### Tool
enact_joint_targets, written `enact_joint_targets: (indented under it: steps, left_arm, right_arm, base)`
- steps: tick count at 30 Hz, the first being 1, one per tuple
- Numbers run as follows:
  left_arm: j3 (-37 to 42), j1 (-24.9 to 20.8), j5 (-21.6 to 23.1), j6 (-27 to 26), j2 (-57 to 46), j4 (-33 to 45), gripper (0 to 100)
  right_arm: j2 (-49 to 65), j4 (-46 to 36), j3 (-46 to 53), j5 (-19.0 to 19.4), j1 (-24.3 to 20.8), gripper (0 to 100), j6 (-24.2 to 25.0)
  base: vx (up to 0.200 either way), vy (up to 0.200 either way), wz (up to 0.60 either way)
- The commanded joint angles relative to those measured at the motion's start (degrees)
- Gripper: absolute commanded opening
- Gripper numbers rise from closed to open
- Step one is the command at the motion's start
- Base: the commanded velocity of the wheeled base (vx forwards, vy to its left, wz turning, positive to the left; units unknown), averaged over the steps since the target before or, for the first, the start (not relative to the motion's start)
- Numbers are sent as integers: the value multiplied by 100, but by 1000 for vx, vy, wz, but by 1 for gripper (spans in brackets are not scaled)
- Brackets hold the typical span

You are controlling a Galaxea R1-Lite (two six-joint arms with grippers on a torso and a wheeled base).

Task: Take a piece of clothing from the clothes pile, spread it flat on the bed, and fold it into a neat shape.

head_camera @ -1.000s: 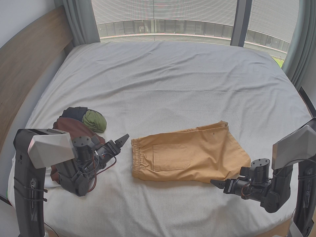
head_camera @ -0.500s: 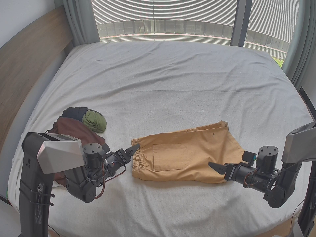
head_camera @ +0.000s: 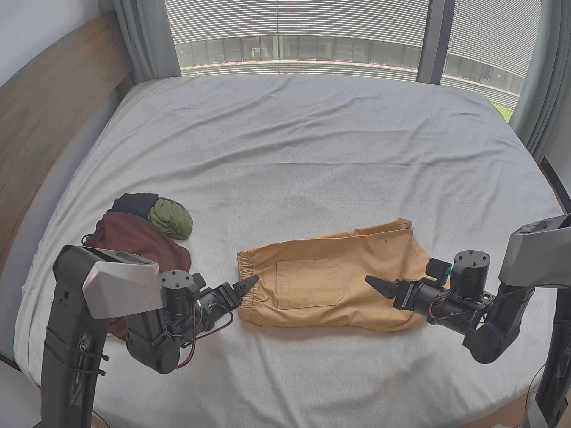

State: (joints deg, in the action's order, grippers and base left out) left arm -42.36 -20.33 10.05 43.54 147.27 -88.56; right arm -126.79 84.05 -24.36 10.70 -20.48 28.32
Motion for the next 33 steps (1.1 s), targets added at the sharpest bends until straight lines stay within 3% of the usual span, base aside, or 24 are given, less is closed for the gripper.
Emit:
enact_joint_targets:
  steps: [1,27,33]
  left_arm:
    - [-35,-94,15,84,188,-3,100]
    - [-782,-287,200,453,311,313,100]
    - [-1125,-357,208,813,372,472,100]
  right_arm:
    - [-56,32,1,2,35,100,7]
    - [129,50,19,81,150,100,7]
    - [146,67,10,81,150,100,7]
  base:
    - [0,0,0]
    - [0,0,0]
    - [0,0,0]
